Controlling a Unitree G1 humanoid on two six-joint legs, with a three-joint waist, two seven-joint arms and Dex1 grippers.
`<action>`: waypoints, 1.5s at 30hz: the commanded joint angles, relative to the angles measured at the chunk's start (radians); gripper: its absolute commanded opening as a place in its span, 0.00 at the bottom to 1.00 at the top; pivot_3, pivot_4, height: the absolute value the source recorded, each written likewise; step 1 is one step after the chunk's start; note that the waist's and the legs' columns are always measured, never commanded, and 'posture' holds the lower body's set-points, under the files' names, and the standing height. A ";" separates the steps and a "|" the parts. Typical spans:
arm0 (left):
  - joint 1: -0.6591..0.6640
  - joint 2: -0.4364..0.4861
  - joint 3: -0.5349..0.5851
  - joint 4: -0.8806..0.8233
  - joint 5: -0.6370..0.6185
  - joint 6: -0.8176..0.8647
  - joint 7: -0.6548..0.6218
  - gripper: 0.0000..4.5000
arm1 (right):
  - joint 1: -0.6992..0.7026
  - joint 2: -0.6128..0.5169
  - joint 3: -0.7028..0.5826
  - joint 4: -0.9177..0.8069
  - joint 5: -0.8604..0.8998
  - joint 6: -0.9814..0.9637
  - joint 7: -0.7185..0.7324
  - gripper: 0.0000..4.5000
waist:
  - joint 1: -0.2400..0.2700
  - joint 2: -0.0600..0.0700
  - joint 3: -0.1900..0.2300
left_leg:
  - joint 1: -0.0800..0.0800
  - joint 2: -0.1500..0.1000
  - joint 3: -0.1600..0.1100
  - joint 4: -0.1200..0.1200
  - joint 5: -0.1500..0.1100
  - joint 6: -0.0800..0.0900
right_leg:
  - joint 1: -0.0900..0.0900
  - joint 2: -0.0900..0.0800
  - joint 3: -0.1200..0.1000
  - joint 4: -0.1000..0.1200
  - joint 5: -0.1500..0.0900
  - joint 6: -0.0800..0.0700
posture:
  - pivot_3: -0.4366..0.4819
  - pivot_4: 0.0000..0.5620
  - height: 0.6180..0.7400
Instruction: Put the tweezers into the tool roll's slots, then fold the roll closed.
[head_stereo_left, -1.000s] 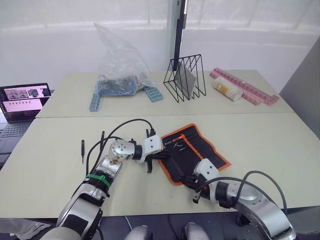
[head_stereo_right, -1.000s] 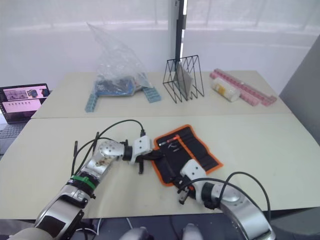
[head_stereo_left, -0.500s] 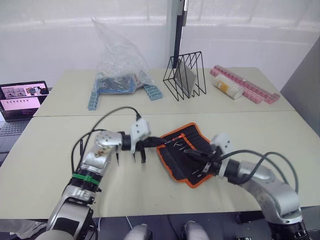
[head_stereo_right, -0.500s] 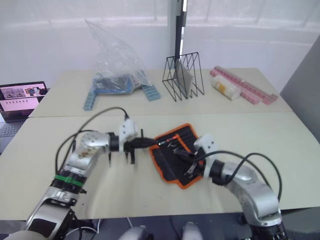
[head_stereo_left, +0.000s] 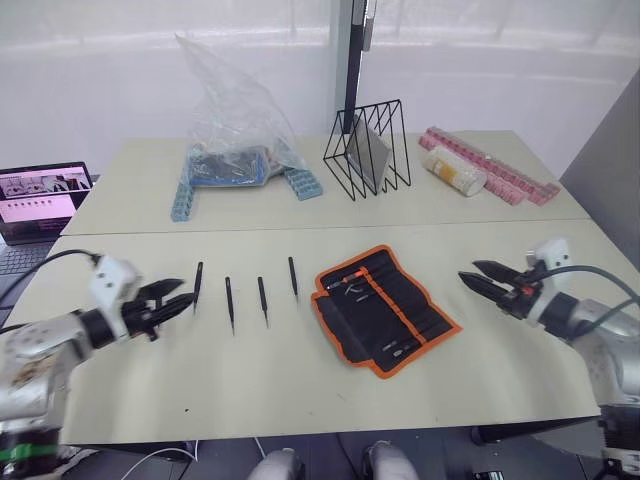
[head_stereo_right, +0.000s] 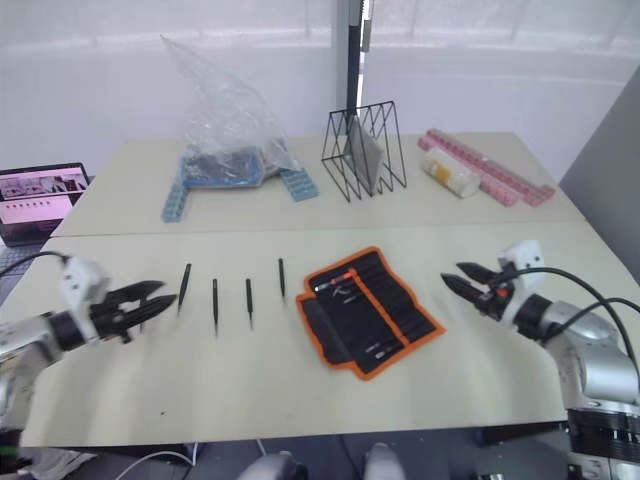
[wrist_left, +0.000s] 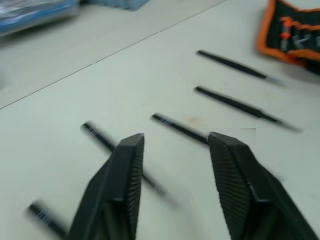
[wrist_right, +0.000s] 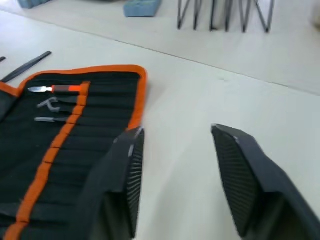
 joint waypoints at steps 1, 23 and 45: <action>0.111 0.025 0.165 0.023 -0.026 -0.053 -0.004 0.77 | 0.034 -0.055 -0.104 0.141 -0.015 -0.123 0.041 0.78 | 0.003 0.001 0.000 | 0.000 0.000 0.000 0.000 0.000 0.000 | 0.000 0.000 0.000 0.000 0.000 0.000 | 0.48 0.27 0.87; 0.325 -0.081 0.279 0.054 -0.083 -0.103 0.072 1.00 | 0.206 -0.015 -0.164 0.221 -0.033 -0.328 0.010 1.00 | 0.004 0.006 0.002 | 0.016 0.004 0.009 -0.004 -0.006 0.010 | 0.013 0.003 0.009 -0.003 0.002 -0.001 | 0.48 0.27 0.87; 0.283 -0.524 0.025 -0.557 0.049 0.274 0.931 1.00 | -0.114 -0.086 0.163 -0.034 0.053 0.050 0.282 1.00 | 0.022 0.004 0.004 | 0.015 0.012 0.014 -0.002 -0.008 0.008 | 0.013 0.010 0.014 -0.007 0.005 -0.003 | 0.48 0.27 0.87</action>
